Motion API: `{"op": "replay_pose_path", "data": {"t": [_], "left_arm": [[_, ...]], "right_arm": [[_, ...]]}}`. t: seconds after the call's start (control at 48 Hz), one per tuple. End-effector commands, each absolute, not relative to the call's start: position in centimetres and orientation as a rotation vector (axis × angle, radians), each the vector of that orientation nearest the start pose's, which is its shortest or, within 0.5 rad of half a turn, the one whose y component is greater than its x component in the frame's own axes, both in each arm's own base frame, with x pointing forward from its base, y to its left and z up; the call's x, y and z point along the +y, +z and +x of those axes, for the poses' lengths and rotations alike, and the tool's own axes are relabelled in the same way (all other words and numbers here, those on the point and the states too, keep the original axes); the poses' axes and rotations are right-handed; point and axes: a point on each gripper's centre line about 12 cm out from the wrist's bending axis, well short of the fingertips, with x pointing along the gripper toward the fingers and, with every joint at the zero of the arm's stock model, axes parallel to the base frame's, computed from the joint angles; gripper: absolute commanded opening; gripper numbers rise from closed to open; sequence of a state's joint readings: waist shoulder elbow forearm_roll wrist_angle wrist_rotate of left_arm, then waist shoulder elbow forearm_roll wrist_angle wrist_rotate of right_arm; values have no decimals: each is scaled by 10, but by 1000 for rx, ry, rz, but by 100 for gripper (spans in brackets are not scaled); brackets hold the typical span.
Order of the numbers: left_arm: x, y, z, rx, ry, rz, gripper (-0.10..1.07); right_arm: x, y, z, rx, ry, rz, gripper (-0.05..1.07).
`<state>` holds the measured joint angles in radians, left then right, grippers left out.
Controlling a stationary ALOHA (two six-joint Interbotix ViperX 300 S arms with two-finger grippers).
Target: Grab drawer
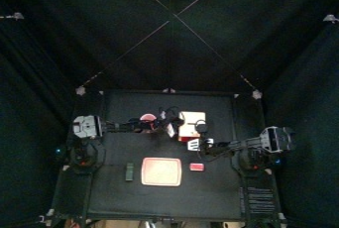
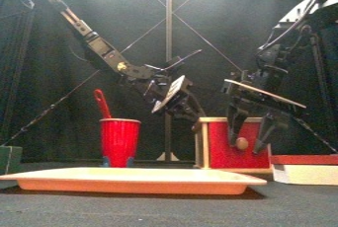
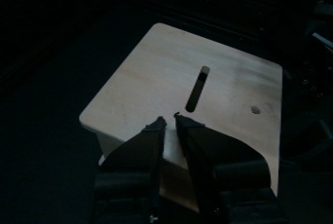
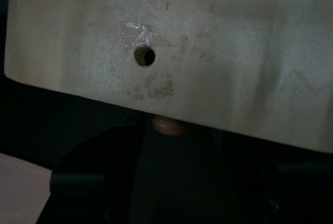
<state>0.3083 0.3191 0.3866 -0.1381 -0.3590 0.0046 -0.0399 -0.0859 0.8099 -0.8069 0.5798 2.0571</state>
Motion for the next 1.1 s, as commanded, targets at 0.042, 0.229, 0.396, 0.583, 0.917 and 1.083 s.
{"op": "replay_pose_path", "data": {"t": [0.042, 0.229, 0.396, 0.583, 0.917, 1.083], "left_arm": [[157, 170, 469, 294, 377, -166, 61], [156, 169, 469, 296, 376, -169, 61], [155, 169, 469, 295, 374, -168, 61], [155, 169, 469, 297, 372, -167, 61], [155, 169, 469, 295, 373, -167, 61], [155, 170, 469, 294, 372, -166, 61]], "right_arm": [[-62, 142, 307, 641, -1060, 990, 87], [-64, 146, 314, 624, -1080, 1054, 84], [-64, 149, 316, 616, -1114, 1137, 83], [-66, 144, 311, 633, -1182, 1150, 83], [-75, 140, 317, 628, -1204, 1148, 76], [-78, 139, 318, 627, -1212, 1150, 67]]}}
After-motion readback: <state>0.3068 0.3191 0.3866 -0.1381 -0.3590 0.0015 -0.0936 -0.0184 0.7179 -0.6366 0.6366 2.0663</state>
